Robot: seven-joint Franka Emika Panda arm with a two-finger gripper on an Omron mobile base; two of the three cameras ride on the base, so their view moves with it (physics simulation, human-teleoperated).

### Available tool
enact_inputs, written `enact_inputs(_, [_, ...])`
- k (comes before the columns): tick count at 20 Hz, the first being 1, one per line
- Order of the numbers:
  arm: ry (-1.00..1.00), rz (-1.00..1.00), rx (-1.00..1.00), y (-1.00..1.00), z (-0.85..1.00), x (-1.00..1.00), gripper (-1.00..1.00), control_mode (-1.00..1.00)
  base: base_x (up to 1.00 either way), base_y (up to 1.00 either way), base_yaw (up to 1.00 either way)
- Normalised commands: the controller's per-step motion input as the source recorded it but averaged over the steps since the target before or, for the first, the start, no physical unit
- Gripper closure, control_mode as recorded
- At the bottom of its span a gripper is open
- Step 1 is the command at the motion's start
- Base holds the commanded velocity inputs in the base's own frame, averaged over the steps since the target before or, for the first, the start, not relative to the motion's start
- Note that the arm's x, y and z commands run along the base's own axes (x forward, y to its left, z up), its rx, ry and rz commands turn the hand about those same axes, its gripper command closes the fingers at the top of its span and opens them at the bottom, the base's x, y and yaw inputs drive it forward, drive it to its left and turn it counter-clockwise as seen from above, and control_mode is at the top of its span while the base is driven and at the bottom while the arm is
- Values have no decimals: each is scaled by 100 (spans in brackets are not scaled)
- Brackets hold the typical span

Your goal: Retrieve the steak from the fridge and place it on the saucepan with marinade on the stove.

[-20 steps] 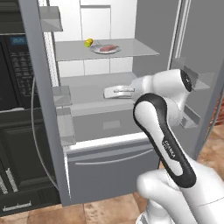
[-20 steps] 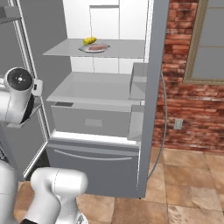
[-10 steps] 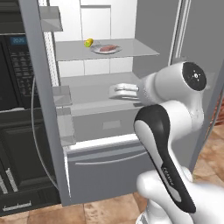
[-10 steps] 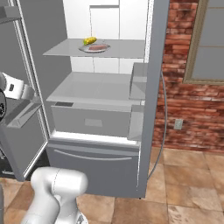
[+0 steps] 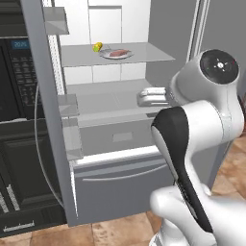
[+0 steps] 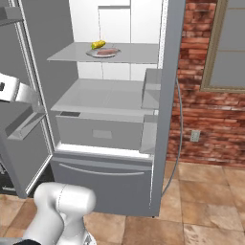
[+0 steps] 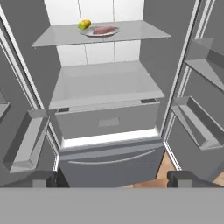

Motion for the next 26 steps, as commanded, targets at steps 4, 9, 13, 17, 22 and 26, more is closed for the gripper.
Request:
enact_inputs(4, [1, 11, 1, -64, -3, -5, -100, -100, 0, 0, 0])
enact_inputs(9, [2, 16, 2, -19, -15, 0, -100, -100, 0, 0, 0])
enact_inputs(13, [3, 1, 0, 0, -16, -7, -100, -100, 0, 0, 0])
enact_inputs(17, [0, 0, 0, 0, -13, -33, -100, -100, 0, 0, 0])
enact_inputs(22, [0, 0, 0, 0, -8, -18, -100, -100, 0, 0, 0])
enact_inputs(26, [3, 0, 0, 0, -14, 0, -100, -100, 0, 0, 0])
